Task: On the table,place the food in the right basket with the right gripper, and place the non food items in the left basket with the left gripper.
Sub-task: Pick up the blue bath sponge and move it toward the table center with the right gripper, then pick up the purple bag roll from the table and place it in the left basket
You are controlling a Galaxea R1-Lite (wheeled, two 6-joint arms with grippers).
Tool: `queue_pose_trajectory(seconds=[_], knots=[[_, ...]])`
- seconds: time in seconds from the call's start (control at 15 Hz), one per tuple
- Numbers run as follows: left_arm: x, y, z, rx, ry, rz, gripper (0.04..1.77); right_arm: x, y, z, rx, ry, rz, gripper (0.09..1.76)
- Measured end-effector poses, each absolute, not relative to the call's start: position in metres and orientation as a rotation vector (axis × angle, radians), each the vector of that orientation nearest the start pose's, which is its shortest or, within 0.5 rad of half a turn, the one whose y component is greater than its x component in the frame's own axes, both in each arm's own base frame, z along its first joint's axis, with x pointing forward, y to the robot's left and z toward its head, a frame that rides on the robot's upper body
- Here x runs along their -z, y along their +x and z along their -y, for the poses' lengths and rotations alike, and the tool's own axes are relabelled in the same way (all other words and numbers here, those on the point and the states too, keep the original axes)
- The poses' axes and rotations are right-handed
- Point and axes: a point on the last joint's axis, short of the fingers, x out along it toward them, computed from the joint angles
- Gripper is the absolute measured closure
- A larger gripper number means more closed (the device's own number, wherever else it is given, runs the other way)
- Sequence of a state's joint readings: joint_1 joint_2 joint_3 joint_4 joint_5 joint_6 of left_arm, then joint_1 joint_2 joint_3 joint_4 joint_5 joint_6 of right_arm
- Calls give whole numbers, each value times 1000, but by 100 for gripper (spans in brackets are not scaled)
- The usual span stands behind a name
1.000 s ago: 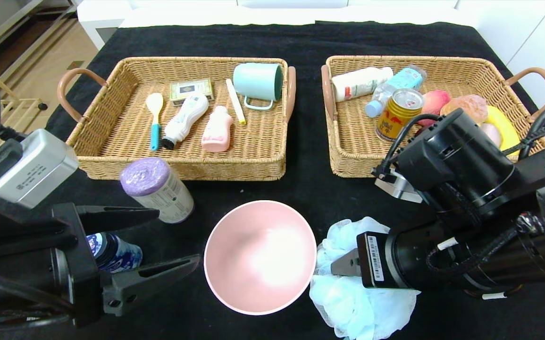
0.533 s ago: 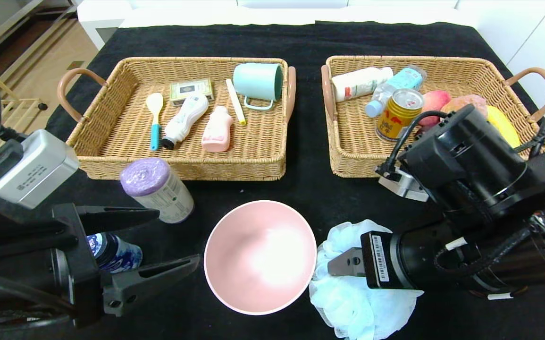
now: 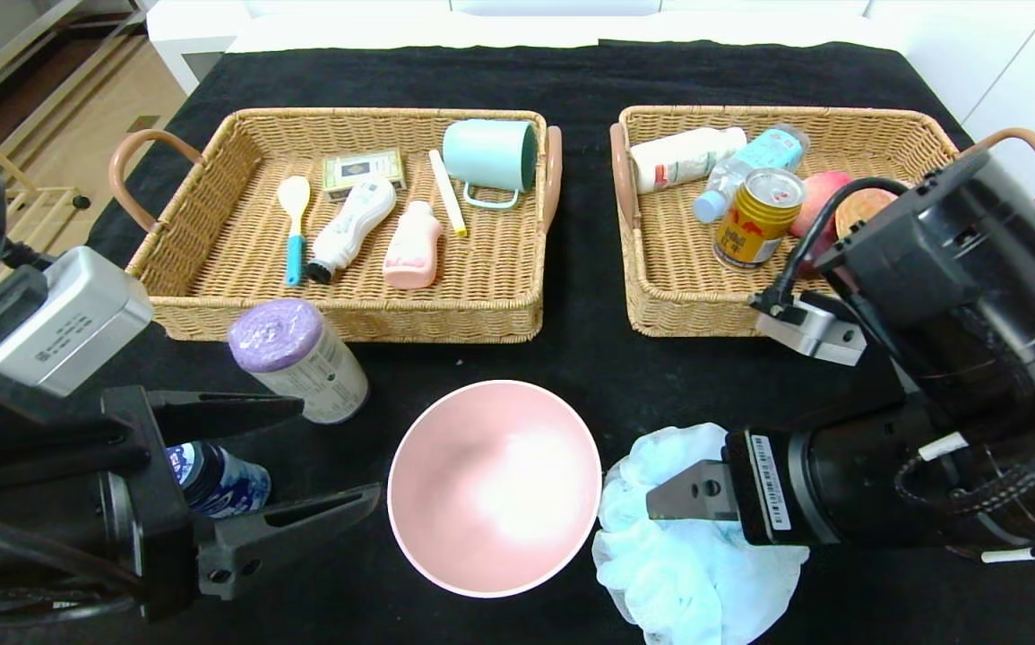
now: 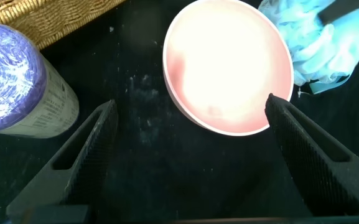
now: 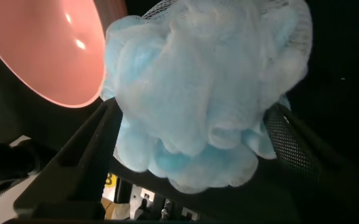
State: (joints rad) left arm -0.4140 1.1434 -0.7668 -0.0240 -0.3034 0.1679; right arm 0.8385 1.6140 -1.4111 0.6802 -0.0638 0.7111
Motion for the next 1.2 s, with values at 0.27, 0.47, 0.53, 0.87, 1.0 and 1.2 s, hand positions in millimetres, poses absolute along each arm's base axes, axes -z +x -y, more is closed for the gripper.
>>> queue_pose_trajectory(seconds=[0.27, 0.47, 0.53, 0.87, 1.0, 1.2], knots=[[-243, 145, 71, 740, 179, -303, 9, -273, 169, -179, -397, 256, -977, 18], [-243, 146, 72, 740, 179, -306, 9, -286, 166, -161, -393, 256, -935, 17], [-242, 146, 72, 739, 179, -307, 9, -289, 165, -154, -393, 248, -914, 17], [-246, 147, 72, 736, 173, -267, 9, -304, 161, -116, -430, 126, -789, 15], [-246, 147, 72, 728, 175, -262, 9, -308, 164, -103, -471, 124, -750, 15], [-247, 146, 71, 724, 176, -259, 9, -304, 180, -88, -561, 135, -609, 15]])
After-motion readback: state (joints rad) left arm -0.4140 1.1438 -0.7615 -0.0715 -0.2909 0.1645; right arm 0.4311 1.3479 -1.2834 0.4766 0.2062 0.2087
